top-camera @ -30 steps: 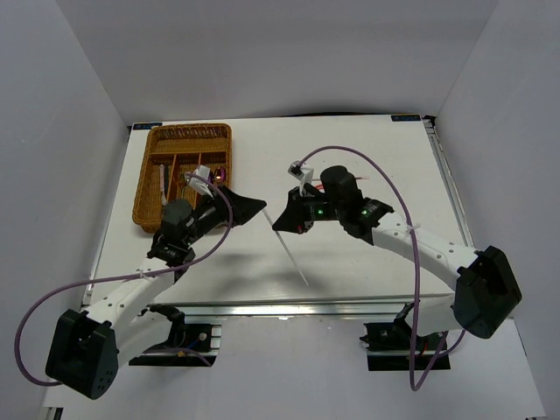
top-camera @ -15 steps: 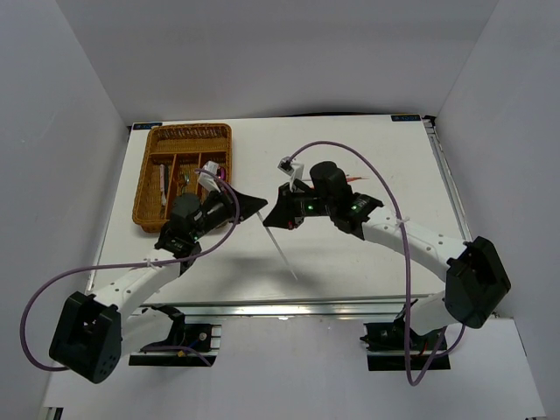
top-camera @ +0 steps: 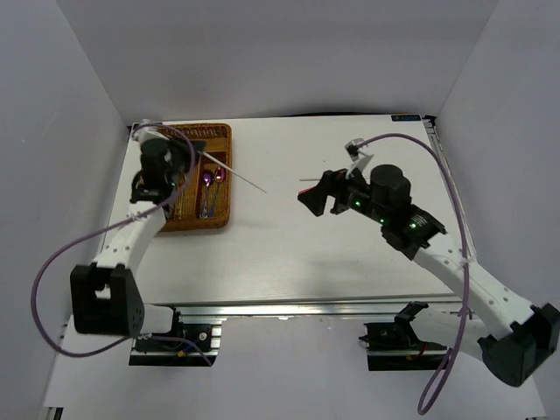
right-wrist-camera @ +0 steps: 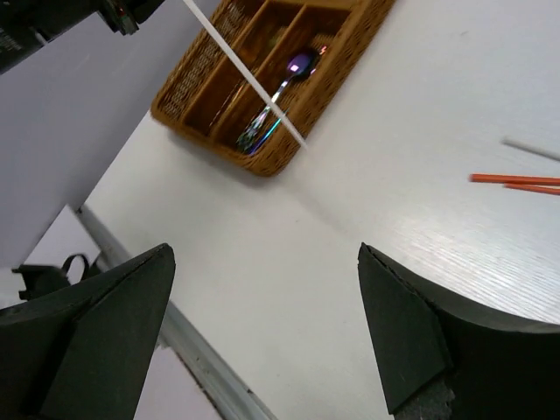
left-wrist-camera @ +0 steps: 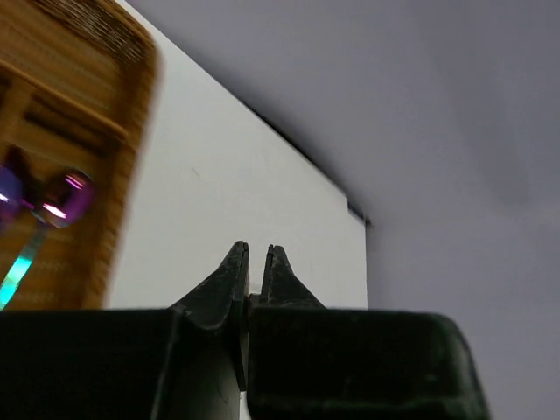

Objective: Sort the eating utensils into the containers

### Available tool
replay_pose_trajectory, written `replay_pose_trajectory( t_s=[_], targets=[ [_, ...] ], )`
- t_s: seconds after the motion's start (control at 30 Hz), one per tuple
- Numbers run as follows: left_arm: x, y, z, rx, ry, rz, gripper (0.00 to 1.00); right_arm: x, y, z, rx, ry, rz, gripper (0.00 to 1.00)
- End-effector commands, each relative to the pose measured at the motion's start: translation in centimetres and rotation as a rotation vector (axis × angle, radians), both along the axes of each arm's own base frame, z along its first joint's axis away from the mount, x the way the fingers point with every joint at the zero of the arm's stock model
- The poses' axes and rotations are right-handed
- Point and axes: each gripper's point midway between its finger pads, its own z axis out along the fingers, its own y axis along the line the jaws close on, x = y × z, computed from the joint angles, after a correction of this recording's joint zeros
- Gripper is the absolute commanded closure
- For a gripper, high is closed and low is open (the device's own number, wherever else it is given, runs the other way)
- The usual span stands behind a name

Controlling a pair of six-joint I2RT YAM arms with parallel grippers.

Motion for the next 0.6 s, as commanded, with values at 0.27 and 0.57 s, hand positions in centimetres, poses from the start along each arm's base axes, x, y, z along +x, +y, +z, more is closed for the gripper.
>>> replay_pose_trajectory(
  t_s=[0.27,0.57],
  targets=[
    [14.8,20.9,-1.7,-0.234,-0.043,0.388,1.0,-1.6,-5.1,-3.4,-0.118,0.012,-0.11,0.11],
    [20.1,24.0,-3.2,-0.318,-0.16,0.4,1.0,-1.3,-4.1,-5.5,-0.15,0.039,-0.057,0.11]
  ],
)
